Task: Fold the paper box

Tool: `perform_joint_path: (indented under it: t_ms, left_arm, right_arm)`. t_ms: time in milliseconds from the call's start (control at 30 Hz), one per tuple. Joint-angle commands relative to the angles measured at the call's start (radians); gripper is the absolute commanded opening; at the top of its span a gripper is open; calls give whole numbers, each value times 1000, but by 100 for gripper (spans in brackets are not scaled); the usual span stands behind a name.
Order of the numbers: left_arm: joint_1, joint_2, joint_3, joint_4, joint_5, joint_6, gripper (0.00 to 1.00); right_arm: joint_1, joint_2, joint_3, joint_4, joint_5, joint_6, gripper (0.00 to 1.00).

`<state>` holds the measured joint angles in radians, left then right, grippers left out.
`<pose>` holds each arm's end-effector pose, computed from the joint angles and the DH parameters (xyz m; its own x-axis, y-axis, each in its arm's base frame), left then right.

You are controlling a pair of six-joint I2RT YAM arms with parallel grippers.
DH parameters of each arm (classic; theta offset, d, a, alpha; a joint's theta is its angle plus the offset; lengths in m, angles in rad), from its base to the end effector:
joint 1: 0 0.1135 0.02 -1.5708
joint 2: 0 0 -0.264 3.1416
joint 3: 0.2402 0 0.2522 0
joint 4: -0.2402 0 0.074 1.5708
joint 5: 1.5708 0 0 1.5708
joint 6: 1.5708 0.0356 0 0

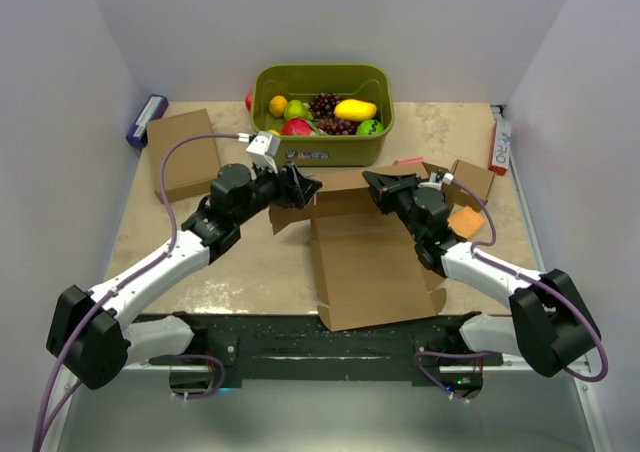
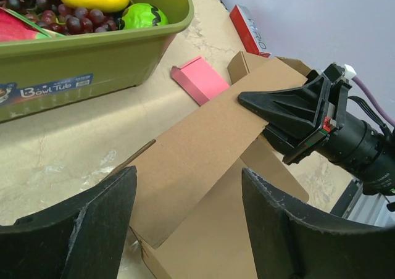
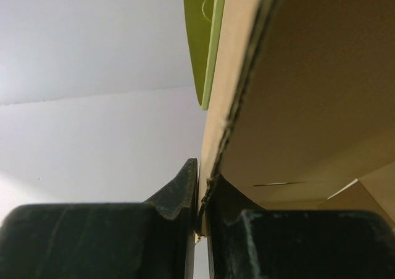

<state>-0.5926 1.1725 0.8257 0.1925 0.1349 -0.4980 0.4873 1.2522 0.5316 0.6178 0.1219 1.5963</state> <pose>0.2266 -0.1583 0.3132 -0.4290 -0.2817 -0.8582 0.5222 0.6979 -0.4901 0.2404 0.1225 0.2364 -0.3555 0.9346 0.0129 0.0998 0.0242 0.9947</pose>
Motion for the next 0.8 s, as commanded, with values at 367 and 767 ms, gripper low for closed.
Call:
perform_joint_path:
  t_ms: [367,767]
  left_arm:
    - [-30,62,-72,71,11,-65,73]
    - [-49,165,-88,300,98,-125,73]
  right_arm:
    - [2,18,-12,60,33,-2,12]
    - [2,30,-10,59,33,-4,11]
